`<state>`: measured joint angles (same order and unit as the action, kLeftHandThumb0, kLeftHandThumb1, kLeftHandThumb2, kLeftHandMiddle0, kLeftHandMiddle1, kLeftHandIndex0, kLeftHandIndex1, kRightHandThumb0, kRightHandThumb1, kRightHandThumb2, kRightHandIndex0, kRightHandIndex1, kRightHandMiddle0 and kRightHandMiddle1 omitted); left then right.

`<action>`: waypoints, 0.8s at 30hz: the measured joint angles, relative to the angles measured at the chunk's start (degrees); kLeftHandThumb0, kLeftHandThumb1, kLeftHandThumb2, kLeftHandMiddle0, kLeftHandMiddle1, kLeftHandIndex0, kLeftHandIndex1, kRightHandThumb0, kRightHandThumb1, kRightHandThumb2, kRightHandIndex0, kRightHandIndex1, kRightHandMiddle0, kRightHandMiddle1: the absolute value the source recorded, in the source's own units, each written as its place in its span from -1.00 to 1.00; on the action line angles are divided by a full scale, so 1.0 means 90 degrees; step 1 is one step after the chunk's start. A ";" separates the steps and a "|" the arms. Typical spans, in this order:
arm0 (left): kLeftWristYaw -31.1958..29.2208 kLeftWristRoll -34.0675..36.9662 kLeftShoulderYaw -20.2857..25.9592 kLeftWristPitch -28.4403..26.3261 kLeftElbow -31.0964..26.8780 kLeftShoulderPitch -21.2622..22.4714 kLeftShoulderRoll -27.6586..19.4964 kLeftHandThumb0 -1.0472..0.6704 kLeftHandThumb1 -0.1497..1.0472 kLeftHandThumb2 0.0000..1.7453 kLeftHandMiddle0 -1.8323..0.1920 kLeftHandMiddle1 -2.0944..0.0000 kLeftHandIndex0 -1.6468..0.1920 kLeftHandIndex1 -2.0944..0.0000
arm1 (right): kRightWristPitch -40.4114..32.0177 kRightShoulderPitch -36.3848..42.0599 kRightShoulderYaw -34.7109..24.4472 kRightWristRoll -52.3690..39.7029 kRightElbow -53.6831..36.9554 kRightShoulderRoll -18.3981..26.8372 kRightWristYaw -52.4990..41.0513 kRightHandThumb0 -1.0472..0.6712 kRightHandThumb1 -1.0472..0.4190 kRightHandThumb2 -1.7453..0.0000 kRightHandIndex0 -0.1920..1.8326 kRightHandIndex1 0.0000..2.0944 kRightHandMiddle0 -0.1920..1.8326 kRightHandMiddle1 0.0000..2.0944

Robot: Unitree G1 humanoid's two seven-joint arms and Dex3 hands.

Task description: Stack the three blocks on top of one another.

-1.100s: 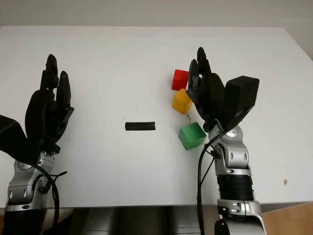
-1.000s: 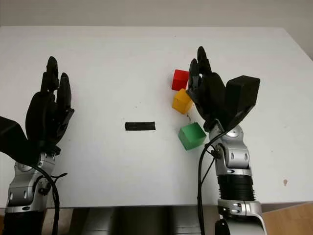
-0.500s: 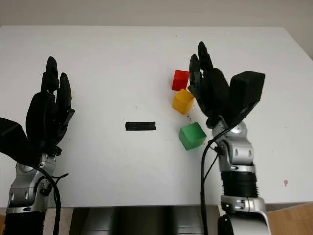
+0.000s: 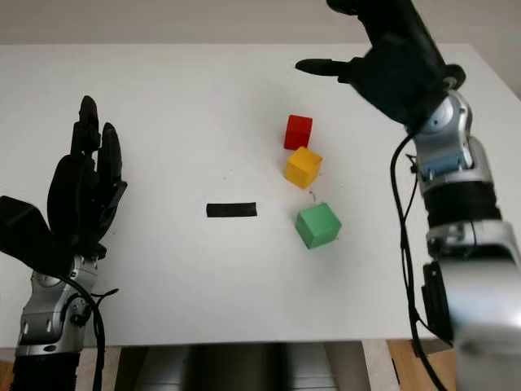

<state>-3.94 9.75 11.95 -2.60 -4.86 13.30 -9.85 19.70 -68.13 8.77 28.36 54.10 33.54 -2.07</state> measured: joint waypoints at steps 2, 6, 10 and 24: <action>0.0027 0.0000 0.0001 -0.0003 -0.0004 -0.0001 0.0012 -0.60 1.00 -0.39 1.00 1.00 1.00 0.96 | -0.0324 -0.0357 0.0400 0.0435 0.0433 -0.0025 0.0046 -0.56 -0.72 0.93 -0.74 -0.38 -0.80 -0.17; 0.0031 0.0001 0.0005 0.0014 -0.0004 -0.0001 0.0020 -0.58 1.00 -0.37 1.00 1.00 1.00 0.97 | -0.0762 -0.0755 0.1016 0.1028 0.1038 -0.0231 0.0206 -0.58 -0.78 0.93 -0.77 -0.44 -0.80 -0.27; -0.0001 0.0005 0.0014 0.0031 -0.0004 -0.0002 0.0018 -0.57 1.00 -0.37 1.00 1.00 0.99 0.97 | -0.1051 -0.0816 0.1292 0.1142 0.1346 -0.0488 0.0239 -0.59 -0.75 0.94 -0.74 -0.53 -0.67 -0.47; 0.0001 0.0063 0.0020 -0.0040 -0.0007 -0.0007 0.0039 -0.58 1.00 -0.40 1.00 1.00 1.00 0.96 | -0.1308 -0.1026 0.1858 0.1337 0.1876 -0.0797 0.0169 -0.66 -0.77 0.94 -0.86 -0.20 -0.75 -0.31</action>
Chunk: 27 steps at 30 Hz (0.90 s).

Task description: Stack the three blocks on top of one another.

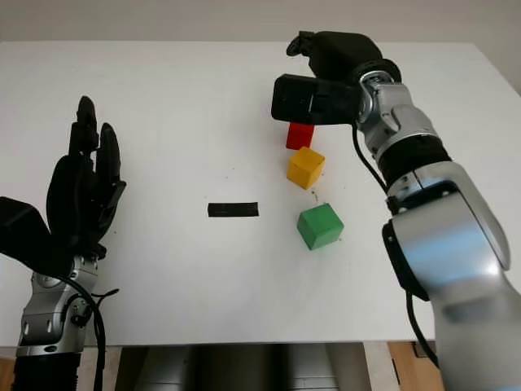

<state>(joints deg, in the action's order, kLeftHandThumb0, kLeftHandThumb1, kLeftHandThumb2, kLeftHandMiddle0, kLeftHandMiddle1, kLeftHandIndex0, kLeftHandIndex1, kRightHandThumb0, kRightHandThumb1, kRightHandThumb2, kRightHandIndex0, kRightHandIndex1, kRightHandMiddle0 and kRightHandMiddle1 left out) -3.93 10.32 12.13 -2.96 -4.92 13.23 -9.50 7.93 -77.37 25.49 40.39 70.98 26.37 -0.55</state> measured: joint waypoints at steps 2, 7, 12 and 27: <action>0.0011 0.0001 0.0000 -0.0007 0.0000 0.0000 0.0003 -0.58 1.00 -0.41 1.00 1.00 0.99 0.96 | -0.0048 -0.0003 0.0071 0.0008 0.0067 -0.0040 -0.0097 -0.66 -0.77 0.94 -0.87 -0.24 -0.76 -0.31; 0.0095 -0.0005 0.0000 -0.0005 0.0000 0.0000 0.0027 -0.57 1.00 -0.42 1.00 0.98 0.97 0.95 | -0.0140 -0.0003 0.0277 0.0128 0.0189 -0.0148 -0.0228 -0.66 -0.77 0.94 -0.75 -0.50 -0.74 -0.36; 0.0117 -0.0018 -0.0004 -0.0005 0.0000 0.0000 0.0030 -0.57 1.00 -0.42 1.00 0.98 0.97 0.95 | -0.0225 -0.0002 0.0377 0.0206 0.0281 -0.0260 -0.0140 -0.64 -0.77 0.94 -0.68 -0.55 -0.69 -0.42; 0.0086 -0.0033 -0.0008 -0.0001 -0.0092 -0.0125 0.0035 -0.57 1.00 -0.40 1.00 0.99 0.98 0.95 | -0.0346 0.0011 0.0658 0.0305 0.0504 -0.0414 0.0182 -0.62 -0.77 0.94 -1.00 0.50 -0.71 -0.21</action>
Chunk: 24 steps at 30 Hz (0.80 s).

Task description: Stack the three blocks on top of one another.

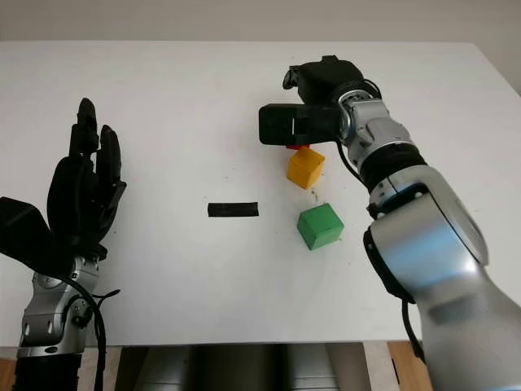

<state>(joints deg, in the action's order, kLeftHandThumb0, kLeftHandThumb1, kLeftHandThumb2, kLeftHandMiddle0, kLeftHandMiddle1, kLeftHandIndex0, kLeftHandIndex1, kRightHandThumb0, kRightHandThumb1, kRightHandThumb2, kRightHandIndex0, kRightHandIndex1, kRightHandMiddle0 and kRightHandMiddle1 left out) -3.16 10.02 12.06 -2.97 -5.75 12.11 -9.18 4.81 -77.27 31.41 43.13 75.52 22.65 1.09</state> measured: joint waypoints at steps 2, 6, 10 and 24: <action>-0.0001 0.0005 0.0000 -0.0003 -0.0029 -0.0023 0.0000 -0.57 1.00 -0.41 1.00 1.00 0.98 0.95 | -0.0044 0.0008 0.0044 0.0038 0.0047 -0.0021 0.0020 -0.62 -0.78 0.94 -1.00 0.49 -0.74 -0.11; -0.0002 0.0003 0.0000 -0.0005 -0.0047 -0.0029 -0.0001 -0.57 1.00 -0.40 1.00 1.00 0.98 0.95 | -0.0112 0.0072 0.0115 0.0080 0.0103 -0.0045 0.0035 -0.60 -0.78 0.94 -1.00 0.43 -0.82 0.11; -0.0017 0.0007 -0.0001 -0.0004 -0.0052 -0.0049 0.0000 -0.57 1.00 -0.40 1.00 1.00 0.99 0.95 | -0.0220 0.0078 0.0141 0.0097 0.0112 -0.0045 0.0034 -0.59 -0.76 0.94 -1.00 0.36 -0.81 0.14; -0.0023 0.0005 0.0000 -0.0066 -0.0101 -0.0061 0.0000 -0.58 1.00 -0.41 1.00 0.98 0.98 0.95 | -0.0404 0.0182 0.0197 0.0125 0.0154 -0.0045 -0.0158 -0.61 -0.78 0.94 -0.84 -0.31 -0.70 -0.36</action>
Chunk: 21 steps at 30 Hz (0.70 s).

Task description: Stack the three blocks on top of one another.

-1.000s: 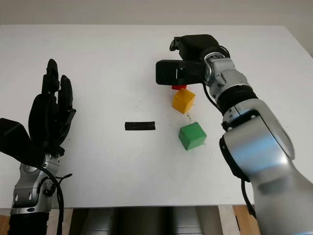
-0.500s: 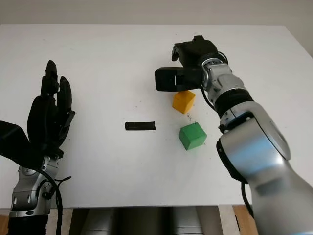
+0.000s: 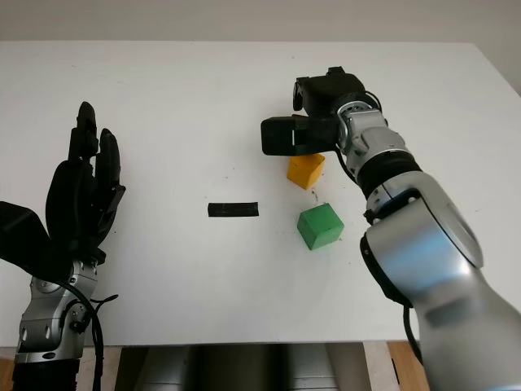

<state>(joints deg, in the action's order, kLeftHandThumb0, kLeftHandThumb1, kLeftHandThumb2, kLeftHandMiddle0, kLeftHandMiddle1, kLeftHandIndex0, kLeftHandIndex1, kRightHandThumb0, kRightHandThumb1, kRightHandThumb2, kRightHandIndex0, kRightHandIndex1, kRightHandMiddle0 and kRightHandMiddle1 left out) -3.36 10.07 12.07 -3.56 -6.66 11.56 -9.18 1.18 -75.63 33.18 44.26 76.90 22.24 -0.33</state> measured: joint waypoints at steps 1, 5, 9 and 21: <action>0.0000 0.0000 0.0003 0.0000 0.0000 0.0000 0.0000 -0.58 1.00 -0.42 1.00 0.98 0.98 0.95 | -0.0021 0.0030 0.0000 0.0000 0.0004 0.0000 0.0000 -0.61 -0.78 0.94 -0.84 -0.31 -0.68 -0.40; -0.0003 0.0001 0.0006 0.0000 0.0000 0.0000 -0.0001 -0.58 1.00 -0.41 1.00 0.99 0.98 0.95 | -0.0093 0.0116 -0.0001 -0.0003 0.0019 -0.0003 -0.0004 -0.59 -0.78 0.94 -0.81 -0.44 -0.61 -0.57; -0.0015 -0.0001 0.0006 0.0001 -0.0007 -0.0009 -0.0002 -0.58 1.00 -0.41 1.00 0.98 0.98 0.95 | -0.0107 0.0143 0.0000 0.0000 0.0020 -0.0009 -0.0011 -0.59 -0.79 0.94 -0.77 -0.56 -0.59 -0.57; 0.0027 -0.0016 0.0000 -0.0012 -0.0063 -0.0054 -0.0001 -0.58 1.00 -0.42 1.00 0.98 0.98 0.95 | -0.0086 0.0299 0.0107 0.0037 0.0020 -0.0050 0.0421 -0.30 -0.88 0.94 -0.41 -0.84 -0.58 0.17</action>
<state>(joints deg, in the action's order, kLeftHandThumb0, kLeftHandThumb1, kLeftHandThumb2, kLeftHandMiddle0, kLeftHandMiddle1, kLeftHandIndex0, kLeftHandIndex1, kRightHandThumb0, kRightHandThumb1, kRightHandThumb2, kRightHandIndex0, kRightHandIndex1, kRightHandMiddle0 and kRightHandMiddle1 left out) -3.13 9.93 12.07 -3.67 -7.23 11.08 -9.19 0.40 -72.94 34.15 44.59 77.08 21.79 3.46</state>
